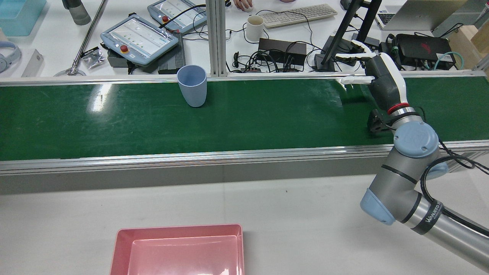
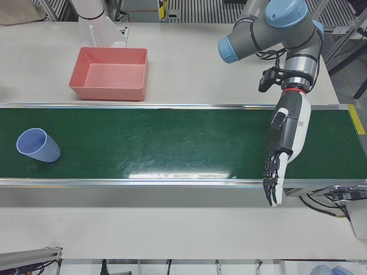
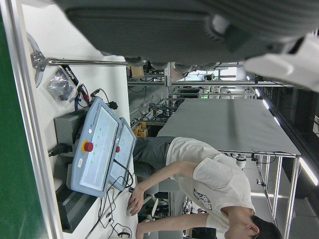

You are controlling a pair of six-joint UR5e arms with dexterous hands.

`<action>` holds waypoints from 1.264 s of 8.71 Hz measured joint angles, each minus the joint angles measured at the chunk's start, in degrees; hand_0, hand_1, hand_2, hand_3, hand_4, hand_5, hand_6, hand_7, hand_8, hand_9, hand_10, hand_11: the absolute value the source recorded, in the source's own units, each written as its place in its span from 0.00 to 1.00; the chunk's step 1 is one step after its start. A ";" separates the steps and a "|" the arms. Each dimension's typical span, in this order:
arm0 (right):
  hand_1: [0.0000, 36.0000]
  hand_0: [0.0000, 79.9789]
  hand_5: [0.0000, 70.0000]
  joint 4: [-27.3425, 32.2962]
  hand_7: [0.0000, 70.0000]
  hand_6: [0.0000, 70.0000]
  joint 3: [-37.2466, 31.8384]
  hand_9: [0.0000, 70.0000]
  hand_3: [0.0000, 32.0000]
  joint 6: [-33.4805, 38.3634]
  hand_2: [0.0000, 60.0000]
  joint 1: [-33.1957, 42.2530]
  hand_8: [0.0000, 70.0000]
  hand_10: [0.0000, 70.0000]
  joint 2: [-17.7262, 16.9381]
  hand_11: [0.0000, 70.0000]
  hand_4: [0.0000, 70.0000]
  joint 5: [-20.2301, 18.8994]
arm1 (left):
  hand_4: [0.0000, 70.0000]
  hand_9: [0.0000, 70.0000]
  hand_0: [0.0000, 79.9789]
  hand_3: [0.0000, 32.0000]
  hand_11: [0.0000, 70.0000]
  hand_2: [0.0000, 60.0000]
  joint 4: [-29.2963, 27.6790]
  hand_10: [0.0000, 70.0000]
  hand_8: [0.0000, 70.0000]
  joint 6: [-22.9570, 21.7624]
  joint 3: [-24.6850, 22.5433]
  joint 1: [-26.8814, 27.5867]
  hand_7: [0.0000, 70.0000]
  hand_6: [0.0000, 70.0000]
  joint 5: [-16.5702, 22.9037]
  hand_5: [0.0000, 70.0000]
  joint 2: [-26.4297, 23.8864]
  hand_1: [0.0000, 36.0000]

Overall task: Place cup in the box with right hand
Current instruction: 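Hold the open right hand beside the belt as the blue cup approaches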

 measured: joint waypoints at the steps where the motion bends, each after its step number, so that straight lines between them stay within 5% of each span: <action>1: 0.00 0.58 0.00 -0.14 0.26 0.02 0.14 0.03 0.27 -0.05 0.00 0.01 0.00 0.00 -0.02 0.00 0.60 -0.02 | 0.00 0.00 0.00 0.00 0.00 0.00 0.03 0.00 0.00 0.00 0.00 0.00 0.00 0.00 -0.02 0.00 0.00 0.00; 11: 0.00 0.58 0.00 -0.48 0.26 0.02 0.28 0.03 0.27 -0.90 0.00 -0.58 0.00 0.00 -0.35 0.00 0.62 -0.11 | 0.00 0.00 0.00 0.00 0.00 0.00 0.06 0.00 0.00 0.00 0.00 0.00 0.00 0.00 0.04 0.00 0.00 0.00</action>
